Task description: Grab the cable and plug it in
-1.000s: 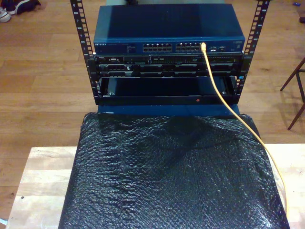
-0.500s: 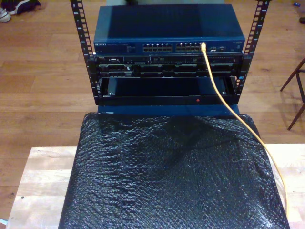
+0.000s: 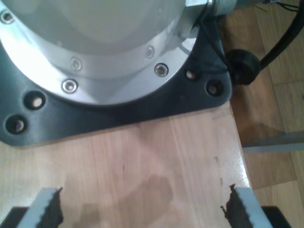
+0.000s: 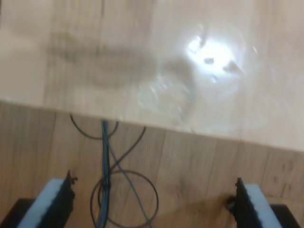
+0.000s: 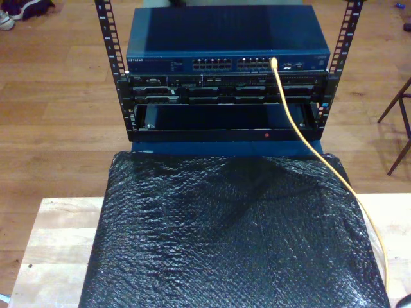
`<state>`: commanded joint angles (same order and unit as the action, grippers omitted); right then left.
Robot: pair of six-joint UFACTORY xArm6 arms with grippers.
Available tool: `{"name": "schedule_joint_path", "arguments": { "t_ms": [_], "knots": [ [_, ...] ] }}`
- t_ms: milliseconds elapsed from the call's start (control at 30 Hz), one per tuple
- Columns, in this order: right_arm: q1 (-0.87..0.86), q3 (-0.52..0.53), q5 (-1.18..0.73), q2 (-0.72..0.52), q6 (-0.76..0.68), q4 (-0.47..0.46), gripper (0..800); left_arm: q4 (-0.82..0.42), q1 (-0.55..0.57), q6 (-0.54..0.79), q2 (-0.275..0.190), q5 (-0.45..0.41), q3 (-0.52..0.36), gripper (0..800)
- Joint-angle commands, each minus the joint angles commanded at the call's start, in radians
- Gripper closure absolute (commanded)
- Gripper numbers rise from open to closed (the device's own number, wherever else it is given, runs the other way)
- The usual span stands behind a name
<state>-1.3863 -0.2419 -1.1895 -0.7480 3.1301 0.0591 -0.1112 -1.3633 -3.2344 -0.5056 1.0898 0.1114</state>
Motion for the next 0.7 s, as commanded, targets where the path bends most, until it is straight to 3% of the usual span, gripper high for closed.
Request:
{"name": "schedule_joint_path", "arguments": {
  "t_ms": [200, 467, 700],
  "knots": [
    [-0.034, 0.06, 0.023, 0.002, 0.025, 0.0, 3, 0.0, 0.0, 0.0, 0.0, 0.0, 0.0, 0],
    [-0.031, 0.189, 0.227, 0.009, 0.025, 0.0, 3, 0.0, 0.0, 0.0, -0.002, 0.0, 0.0, 0],
    [-0.043, 0.241, 0.322, 0.043, 0.028, 0.0, 4, 0.0, 0.0, 0.0, -0.002, 0.0, 0.0, 0]
  ]
}}
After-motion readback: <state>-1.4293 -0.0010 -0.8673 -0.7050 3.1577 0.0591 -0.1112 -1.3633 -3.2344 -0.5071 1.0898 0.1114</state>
